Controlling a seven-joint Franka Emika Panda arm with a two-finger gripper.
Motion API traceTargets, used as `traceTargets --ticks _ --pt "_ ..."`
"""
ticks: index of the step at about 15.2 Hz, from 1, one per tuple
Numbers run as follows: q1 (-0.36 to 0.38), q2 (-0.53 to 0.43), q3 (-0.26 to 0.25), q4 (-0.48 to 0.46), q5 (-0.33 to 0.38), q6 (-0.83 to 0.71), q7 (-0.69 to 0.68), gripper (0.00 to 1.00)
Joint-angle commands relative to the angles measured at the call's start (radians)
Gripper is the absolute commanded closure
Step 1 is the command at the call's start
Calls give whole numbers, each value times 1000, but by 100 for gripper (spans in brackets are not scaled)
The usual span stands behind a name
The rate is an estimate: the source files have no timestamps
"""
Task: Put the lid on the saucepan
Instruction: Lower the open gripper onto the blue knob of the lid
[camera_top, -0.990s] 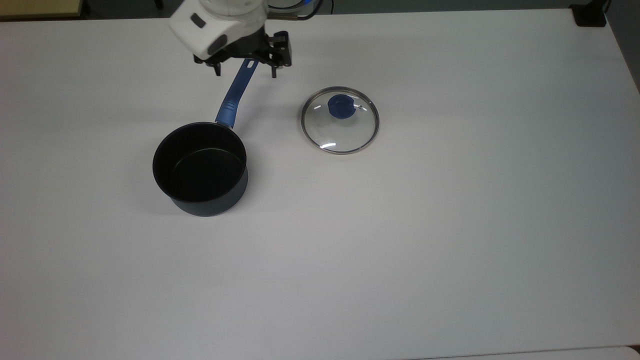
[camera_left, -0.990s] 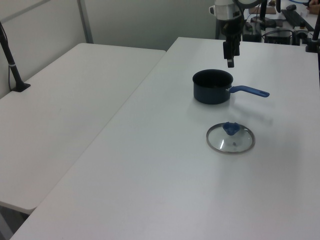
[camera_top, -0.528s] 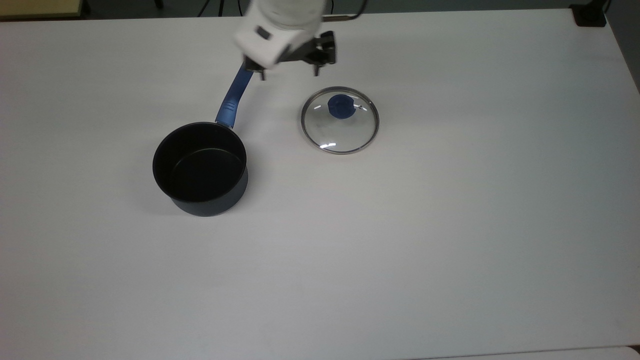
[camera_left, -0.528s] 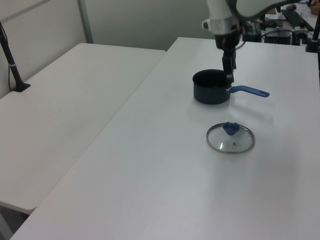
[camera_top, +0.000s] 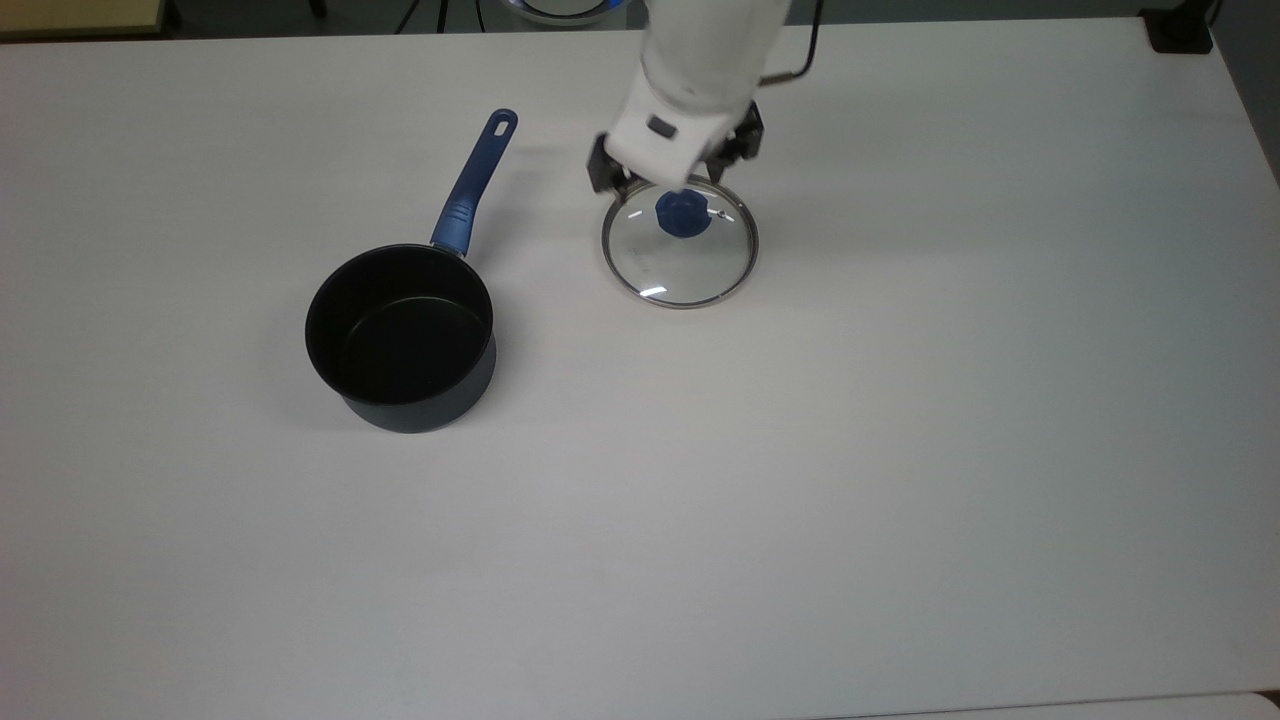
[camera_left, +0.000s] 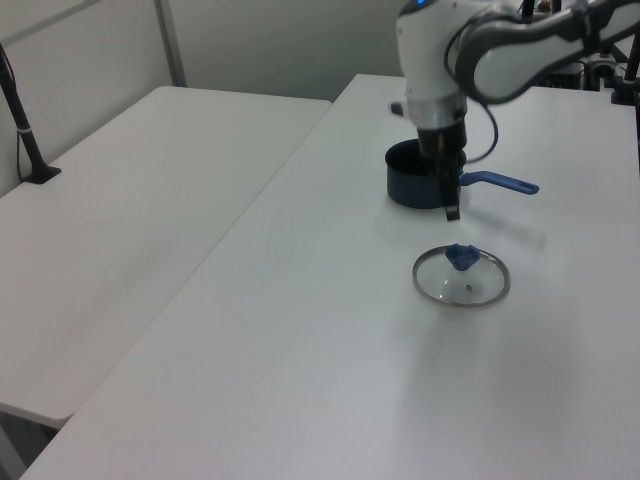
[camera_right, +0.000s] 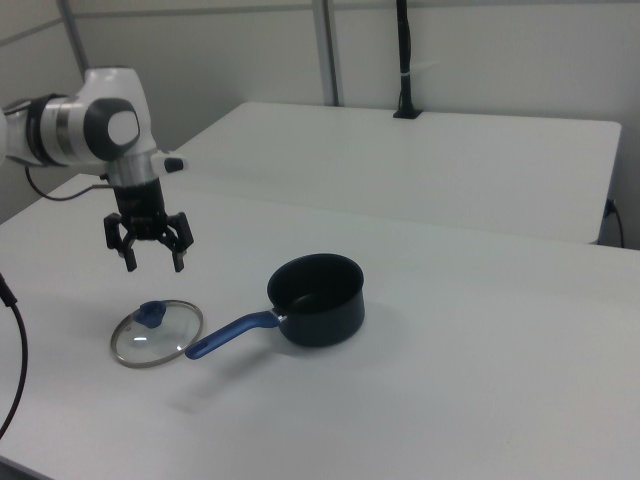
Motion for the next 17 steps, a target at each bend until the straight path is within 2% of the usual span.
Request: traceTargets --ticks 1,15,17 --pt "40 49 -4 -23 6 70 4 0" --pt "79 103 7 -76 -10 110 4 0" --pt "79 103 7 -80 -11 110 2 7"
